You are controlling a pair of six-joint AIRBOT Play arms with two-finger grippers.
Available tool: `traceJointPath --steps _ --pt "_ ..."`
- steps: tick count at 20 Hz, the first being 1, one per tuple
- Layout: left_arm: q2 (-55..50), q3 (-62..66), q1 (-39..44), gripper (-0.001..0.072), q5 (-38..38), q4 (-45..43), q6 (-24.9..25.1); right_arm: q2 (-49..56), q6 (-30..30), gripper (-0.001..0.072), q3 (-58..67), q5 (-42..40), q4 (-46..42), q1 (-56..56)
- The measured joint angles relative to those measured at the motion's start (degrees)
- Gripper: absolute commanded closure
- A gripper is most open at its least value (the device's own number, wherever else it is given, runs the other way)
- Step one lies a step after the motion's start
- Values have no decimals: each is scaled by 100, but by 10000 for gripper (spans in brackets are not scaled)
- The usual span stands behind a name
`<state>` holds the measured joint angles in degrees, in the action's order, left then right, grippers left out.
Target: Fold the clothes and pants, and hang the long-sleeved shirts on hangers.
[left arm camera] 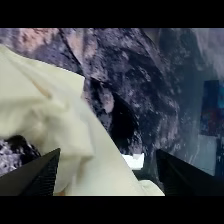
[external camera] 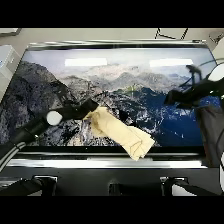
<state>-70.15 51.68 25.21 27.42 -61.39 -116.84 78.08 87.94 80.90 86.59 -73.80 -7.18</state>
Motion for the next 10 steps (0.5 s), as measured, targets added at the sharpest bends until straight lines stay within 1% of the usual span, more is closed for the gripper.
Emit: traceJointPath --steps 1,4,6,8,10 --pt "-33 109 -243 -13 258 4 153 20 -15 -4 -278 -4 35 0" --pt "-98 343 -1067 -13 1403 13 850 50 -96 -4 -1163 -52 131 0" --pt "-166 407 -1563 -13 1980 20 1211 59 -144 -4 -1727 -70 245 0" --pt "-284 439 -1974 -13 2175 46 1443 61 -190 -4 -2184 -76 402 0" --pt "-487 459 -2271 -13 2131 195 1589 61 -227 -4 -2577 -94 551 0"
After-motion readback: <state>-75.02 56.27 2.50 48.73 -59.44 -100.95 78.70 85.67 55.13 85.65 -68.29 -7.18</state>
